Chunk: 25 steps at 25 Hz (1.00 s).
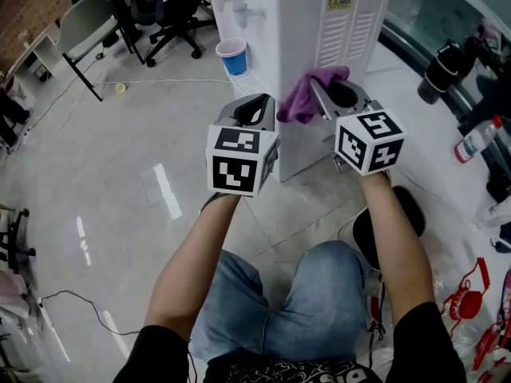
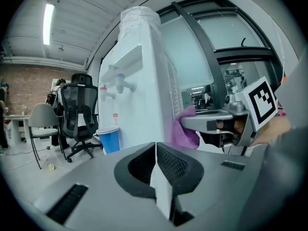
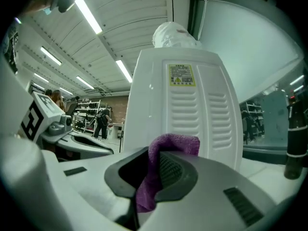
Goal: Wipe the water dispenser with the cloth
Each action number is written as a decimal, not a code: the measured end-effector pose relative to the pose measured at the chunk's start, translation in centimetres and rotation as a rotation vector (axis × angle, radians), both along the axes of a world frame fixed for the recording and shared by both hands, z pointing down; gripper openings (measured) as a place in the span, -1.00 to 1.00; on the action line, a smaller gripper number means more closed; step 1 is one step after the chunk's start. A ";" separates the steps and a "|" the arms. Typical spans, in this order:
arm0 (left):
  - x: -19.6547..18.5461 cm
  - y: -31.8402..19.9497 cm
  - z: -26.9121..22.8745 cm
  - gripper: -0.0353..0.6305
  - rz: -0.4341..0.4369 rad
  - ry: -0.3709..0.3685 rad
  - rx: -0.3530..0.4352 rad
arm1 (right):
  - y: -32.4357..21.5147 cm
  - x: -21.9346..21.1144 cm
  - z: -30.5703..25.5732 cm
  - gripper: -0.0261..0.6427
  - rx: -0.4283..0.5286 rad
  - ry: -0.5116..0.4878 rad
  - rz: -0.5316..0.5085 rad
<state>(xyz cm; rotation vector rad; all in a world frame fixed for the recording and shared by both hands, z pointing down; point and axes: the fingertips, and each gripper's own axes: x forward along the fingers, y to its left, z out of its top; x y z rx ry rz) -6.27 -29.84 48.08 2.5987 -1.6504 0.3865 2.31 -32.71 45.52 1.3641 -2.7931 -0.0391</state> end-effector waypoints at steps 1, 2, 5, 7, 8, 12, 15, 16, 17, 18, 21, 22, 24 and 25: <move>0.1 0.1 0.4 -0.81 0.001 -0.003 -0.004 | 0.0 0.0 1.0 -0.83 -0.014 0.002 -0.001; 0.2 0.1 0.8 -0.81 0.001 -0.006 -0.008 | -0.1 0.0 1.9 -0.83 -0.027 0.002 -0.003; 0.2 0.2 2.0 -0.81 0.002 -0.008 -0.022 | 0.0 -0.1 4.7 -0.83 -0.062 0.002 -0.010; 0.1 0.3 2.9 -0.81 -0.001 -0.010 -0.032 | 0.1 -0.3 6.8 -0.83 -0.088 0.001 -0.011; 0.1 0.3 3.4 -0.81 -0.002 -0.013 -0.036 | 0.1 -0.4 7.8 -0.83 -0.101 -0.001 -0.012; 0.0 0.4 5.0 -0.81 -0.013 -0.017 -0.046 | 0.2 -0.9 11.8 -0.83 -0.151 0.000 -0.022; -0.5 0.5 6.4 -0.81 -0.024 -0.020 -0.059 | 0.2 -1.1 14.8 -0.83 -0.193 -0.003 -0.022; -0.7 0.5 6.9 -0.81 -0.028 -0.023 -0.065 | 0.2 -1.2 15.8 -0.83 -0.207 -0.006 -0.020; -0.9 0.6 7.4 -0.81 -0.033 -0.025 -0.071 | 0.2 -1.2 16.8 -0.83 -0.221 -0.011 -0.018; -1.0 0.7 7.8 -0.81 -0.036 -0.028 -0.077 | 0.2 -1.3 17.7 -0.83 -0.235 -0.014 -0.015; -1.3 0.8 8.9 -0.81 -0.044 -0.037 -0.094 | 0.3 -1.3 20.6 -0.83 -0.280 -0.012 -0.005; -1.4 0.8 9.3 -0.81 -0.047 -0.039 -0.099 | 0.4 -1.4 21.7 -0.83 -0.299 -0.008 -0.004; -1.7 0.9 9.9 -0.81 -0.052 -0.048 -0.109 | 0.5 -1.7 23.9 -0.83 -0.341 0.004 -0.002; -1.7 0.9 10.1 -0.81 -0.051 -0.053 -0.111 | 0.6 -1.7 25.0 -0.83 -0.362 0.016 -0.002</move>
